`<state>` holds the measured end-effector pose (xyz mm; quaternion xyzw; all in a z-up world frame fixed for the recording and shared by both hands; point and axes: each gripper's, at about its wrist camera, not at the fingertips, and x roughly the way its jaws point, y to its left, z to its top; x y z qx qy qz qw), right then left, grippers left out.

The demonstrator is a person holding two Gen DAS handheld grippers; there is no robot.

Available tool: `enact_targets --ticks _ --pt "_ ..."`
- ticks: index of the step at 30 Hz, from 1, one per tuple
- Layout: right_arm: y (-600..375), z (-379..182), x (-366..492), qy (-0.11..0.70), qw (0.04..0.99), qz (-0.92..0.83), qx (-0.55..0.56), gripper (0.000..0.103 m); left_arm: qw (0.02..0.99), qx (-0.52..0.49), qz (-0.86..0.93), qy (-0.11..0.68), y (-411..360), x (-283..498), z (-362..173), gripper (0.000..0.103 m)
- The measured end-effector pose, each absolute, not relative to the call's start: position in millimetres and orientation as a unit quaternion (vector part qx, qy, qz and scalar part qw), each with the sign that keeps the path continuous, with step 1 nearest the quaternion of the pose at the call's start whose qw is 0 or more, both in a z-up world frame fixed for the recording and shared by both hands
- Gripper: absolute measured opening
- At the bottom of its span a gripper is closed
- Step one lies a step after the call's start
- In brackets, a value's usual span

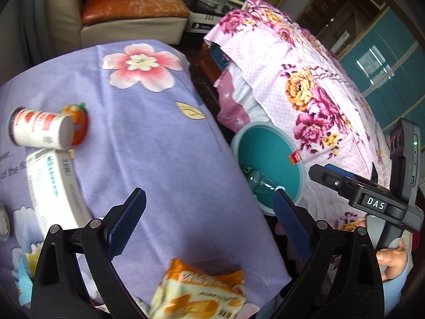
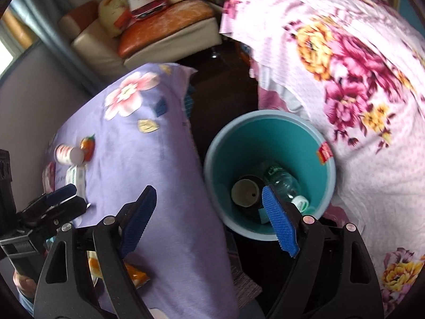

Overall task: Collect trash
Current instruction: 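Grasp the orange snack bag with the right tool while the left tool grasps the blue wrapper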

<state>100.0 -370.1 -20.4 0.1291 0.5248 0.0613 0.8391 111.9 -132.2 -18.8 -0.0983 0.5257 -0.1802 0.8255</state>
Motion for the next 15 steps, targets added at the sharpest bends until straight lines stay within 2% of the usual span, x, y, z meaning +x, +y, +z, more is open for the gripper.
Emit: enact_targets --ticks 15 --pt "-243 -7 86 0.555 0.820 0.136 0.037 0.078 0.845 -0.115 -0.117 0.509 -10 67 -12 0.096"
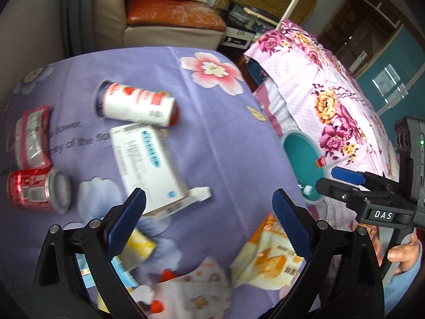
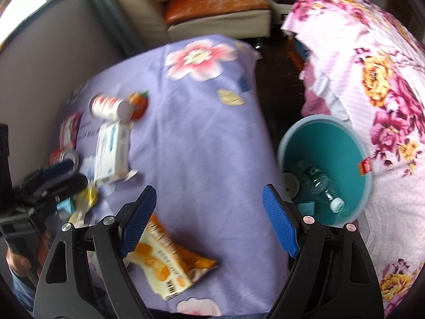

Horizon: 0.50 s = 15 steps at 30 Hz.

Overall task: Collect trash
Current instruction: 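Grasp the orange snack bag with the right tool while the left tool grasps the blue wrapper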

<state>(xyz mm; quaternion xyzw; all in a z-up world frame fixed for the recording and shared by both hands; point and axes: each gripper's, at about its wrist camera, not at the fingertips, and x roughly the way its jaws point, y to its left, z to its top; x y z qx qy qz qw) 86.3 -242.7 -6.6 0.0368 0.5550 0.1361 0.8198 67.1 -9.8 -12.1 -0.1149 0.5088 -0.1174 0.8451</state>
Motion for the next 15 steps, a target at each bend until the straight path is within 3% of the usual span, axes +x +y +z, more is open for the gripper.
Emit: enact_targets --ticks 15 --pt "-191 -52 47 0.616 0.771 0.161 -0.021 0.078 0.831 -0.145 -0.093 0.529 61 29 -39 0.096"
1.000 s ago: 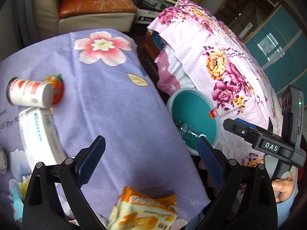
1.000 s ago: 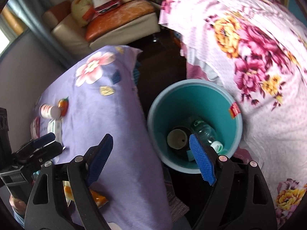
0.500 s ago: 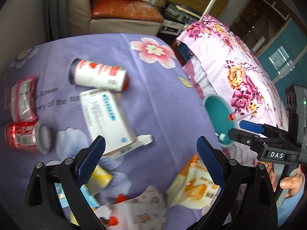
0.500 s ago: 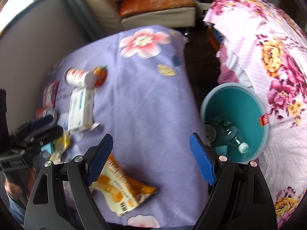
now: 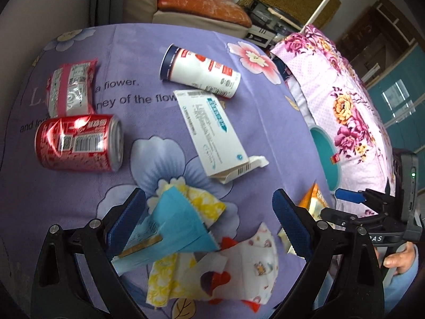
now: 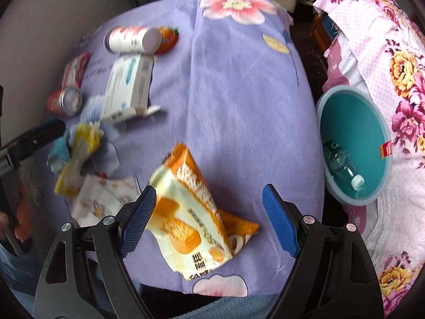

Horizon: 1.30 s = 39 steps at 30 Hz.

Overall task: Collect trash
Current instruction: 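Grasp the orange snack bag with the right tool while the left tool grasps the blue wrapper, then carry the snack bag and blue wrapper over the teal bin with both tools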

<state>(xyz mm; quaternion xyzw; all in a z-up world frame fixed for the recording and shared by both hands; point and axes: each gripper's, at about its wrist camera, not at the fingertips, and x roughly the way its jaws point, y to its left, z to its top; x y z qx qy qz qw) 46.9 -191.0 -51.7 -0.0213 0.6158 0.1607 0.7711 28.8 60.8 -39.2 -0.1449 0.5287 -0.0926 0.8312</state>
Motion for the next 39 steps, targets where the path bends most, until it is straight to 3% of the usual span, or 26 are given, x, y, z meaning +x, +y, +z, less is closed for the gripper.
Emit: enact_targets --ticks 9,10,12,13,17,28,29,30,32,33,34,37,39 --pt "-183 -79 34 0.622 0.765 0.159 -0.044 0.078 0.843 -0.126 -0.070 0.518 79 14 -35 0.096" --pt "-181 -80 34 0.622 0.766 0.160 -0.046 0.074 0.844 -0.122 -0.063 0.518 84 13 -35 0.096" --pt "-178 -83 32 0.621 0.763 0.172 -0.045 0.054 0.844 -0.117 -0.054 0.520 92 10 -37 0.096" --pt "-178 -85 32 0.624 0.760 0.177 -0.044 0.031 0.843 -0.113 -0.050 0.523 96 8 -39 0.096" --pt "-178 -83 32 0.615 0.765 0.190 -0.023 0.017 0.840 -0.097 -0.053 0.532 108 -3 -45 0.096" --pt "-169 -57 43 0.590 0.784 0.194 -0.001 0.014 0.833 -0.038 -0.080 0.547 112 -17 -70 0.094" --pt "-166 -54 42 0.588 0.785 0.196 0.000 0.014 0.833 -0.035 -0.083 0.546 110 -16 -70 0.092" --pt "-164 -53 43 0.586 0.786 0.196 0.000 0.014 0.833 -0.032 -0.089 0.545 108 -15 -71 0.081" --pt "-163 -48 43 0.583 0.788 0.198 0.000 0.014 0.828 -0.026 -0.106 0.549 102 -11 -74 0.054" --pt "-162 -47 43 0.582 0.788 0.199 0.000 0.014 0.825 -0.025 -0.111 0.553 99 -10 -76 0.031" --pt "-163 -45 44 0.581 0.789 0.200 0.001 0.014 0.822 -0.024 -0.116 0.557 96 -9 -79 0.024" --pt "-164 -42 45 0.578 0.791 0.200 0.008 0.014 0.824 -0.034 -0.113 0.554 96 -12 -77 0.016" --pt "-166 -40 47 0.574 0.794 0.200 0.013 0.014 0.831 -0.049 -0.101 0.545 101 -14 -69 0.015"
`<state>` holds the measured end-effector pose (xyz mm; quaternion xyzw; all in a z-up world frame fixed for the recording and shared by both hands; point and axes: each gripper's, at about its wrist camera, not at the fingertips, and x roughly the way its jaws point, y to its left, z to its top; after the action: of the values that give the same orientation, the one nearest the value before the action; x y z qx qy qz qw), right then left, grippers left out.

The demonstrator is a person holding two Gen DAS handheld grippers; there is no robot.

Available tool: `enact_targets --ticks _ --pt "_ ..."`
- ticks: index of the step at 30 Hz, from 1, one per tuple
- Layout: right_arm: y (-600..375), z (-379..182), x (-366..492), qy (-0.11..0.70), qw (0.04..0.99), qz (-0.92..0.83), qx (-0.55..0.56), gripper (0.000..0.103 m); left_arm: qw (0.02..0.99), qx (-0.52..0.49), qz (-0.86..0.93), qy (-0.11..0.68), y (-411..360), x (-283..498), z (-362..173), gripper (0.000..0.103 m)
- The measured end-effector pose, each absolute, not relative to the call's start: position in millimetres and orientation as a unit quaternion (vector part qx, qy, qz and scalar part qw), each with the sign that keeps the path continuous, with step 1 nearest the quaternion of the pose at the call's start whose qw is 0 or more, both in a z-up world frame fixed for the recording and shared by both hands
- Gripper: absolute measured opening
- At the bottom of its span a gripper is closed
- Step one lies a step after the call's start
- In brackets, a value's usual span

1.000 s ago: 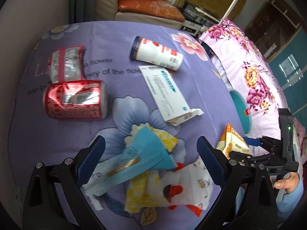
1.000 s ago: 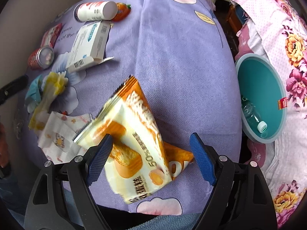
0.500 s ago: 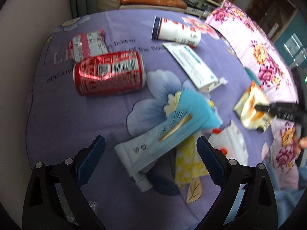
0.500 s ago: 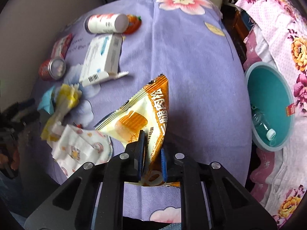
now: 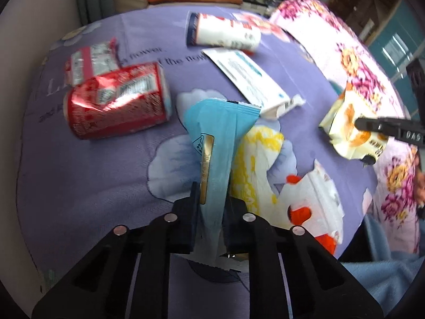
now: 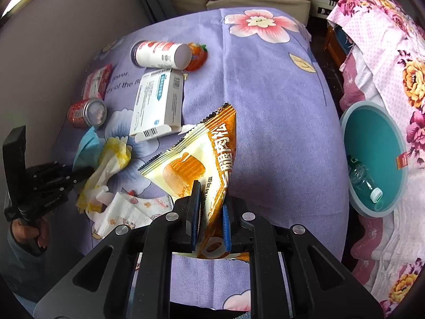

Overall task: Collect trash
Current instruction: 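Carry the snack bag and blue wrapper over the teal bin with both tools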

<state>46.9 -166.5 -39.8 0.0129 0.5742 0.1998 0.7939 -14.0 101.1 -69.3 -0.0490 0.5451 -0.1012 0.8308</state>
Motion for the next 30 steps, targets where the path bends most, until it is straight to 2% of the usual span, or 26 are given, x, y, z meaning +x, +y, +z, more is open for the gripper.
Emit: enact_targets --ticks 7,12,18,30 --pt "-179 -34 54 0.563 0.801 0.202 0.034 0.014 0.854 -0.078 -0.071 0.510 112 -15 -25 0.015" --pt "-201 -29 61 0.552 0.809 0.192 0.057 0.014 0.865 -0.094 -0.082 0.485 92 0 4 0.015" --pt "-242 -21 69 0.535 0.823 0.168 0.090 0.014 0.859 -0.083 -0.138 0.486 30 33 13 0.015" --pt "-362 -20 88 0.498 0.847 0.088 0.163 0.014 0.824 -0.035 -0.233 0.516 -134 97 -8 0.015"
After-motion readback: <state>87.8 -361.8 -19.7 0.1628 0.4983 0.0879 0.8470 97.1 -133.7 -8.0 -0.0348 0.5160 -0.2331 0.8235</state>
